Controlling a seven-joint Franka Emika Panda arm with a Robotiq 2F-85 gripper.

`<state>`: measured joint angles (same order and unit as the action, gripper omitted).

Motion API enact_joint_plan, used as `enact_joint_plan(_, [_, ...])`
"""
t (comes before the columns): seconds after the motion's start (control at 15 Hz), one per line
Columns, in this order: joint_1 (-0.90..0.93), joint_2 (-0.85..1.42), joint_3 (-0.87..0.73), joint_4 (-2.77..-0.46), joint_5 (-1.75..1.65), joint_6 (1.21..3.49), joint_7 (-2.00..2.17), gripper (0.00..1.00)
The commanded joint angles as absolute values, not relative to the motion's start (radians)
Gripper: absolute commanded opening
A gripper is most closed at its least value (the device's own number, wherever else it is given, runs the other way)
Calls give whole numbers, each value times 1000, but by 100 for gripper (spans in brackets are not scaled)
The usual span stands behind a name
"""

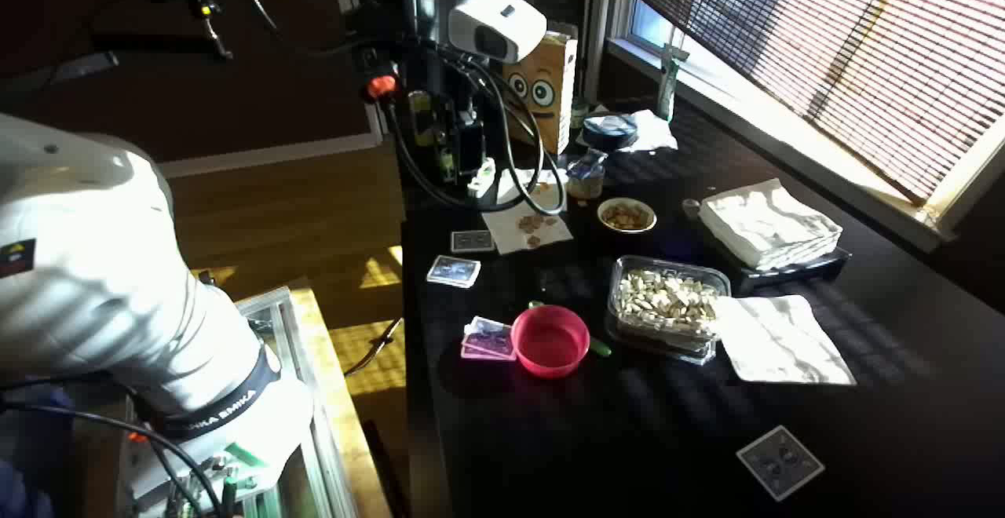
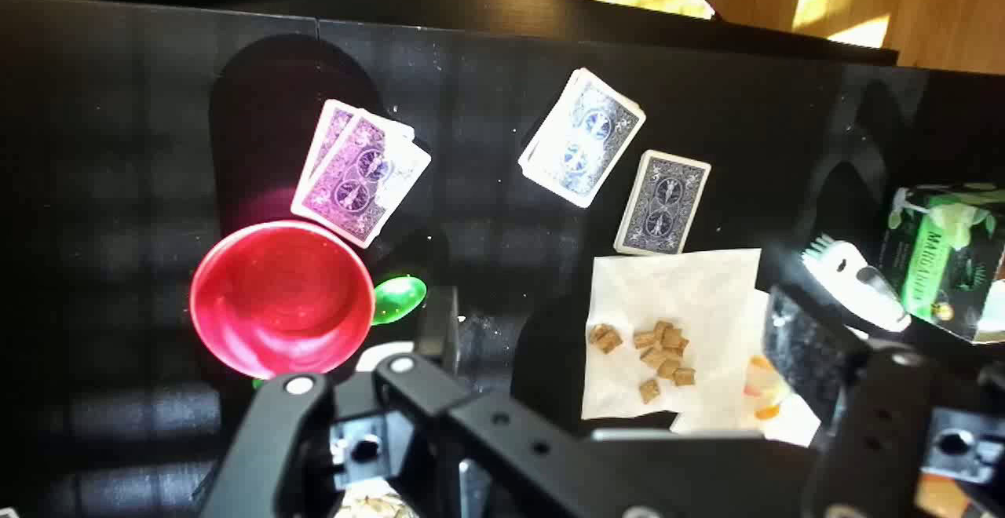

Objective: Use the spoon to put some of the bowl's contents on the serviette

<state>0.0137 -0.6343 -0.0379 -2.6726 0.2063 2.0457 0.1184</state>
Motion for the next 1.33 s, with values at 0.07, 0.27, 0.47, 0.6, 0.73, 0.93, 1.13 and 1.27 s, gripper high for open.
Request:
enact_joint_plan(0.07, [2, -634, -27, -2671, 213, 2042, 113, 100])
enact_joint_plan(0.27, [2, -634, -27, -2671, 213, 2042, 113, 100])
enact_joint_plan(0.47, [6, -601, 24, -2671, 211, 2063, 190, 100])
enact_joint_plan(0.6, [26, -554, 95, -2681, 225, 2120, 282, 100])
enact_joint_plan(0.73, [43, -496, 160, -2679, 229, 2192, 368, 100])
enact_joint_plan(0.93, [47, -390, 244, -2677, 202, 2365, 496, 100])
enact_joint_plan(1.13, [56, -273, 266, -2667, 205, 2543, 535, 100])
enact_joint_plan(1.27, [84, -202, 242, -2650, 238, 2605, 484, 100])
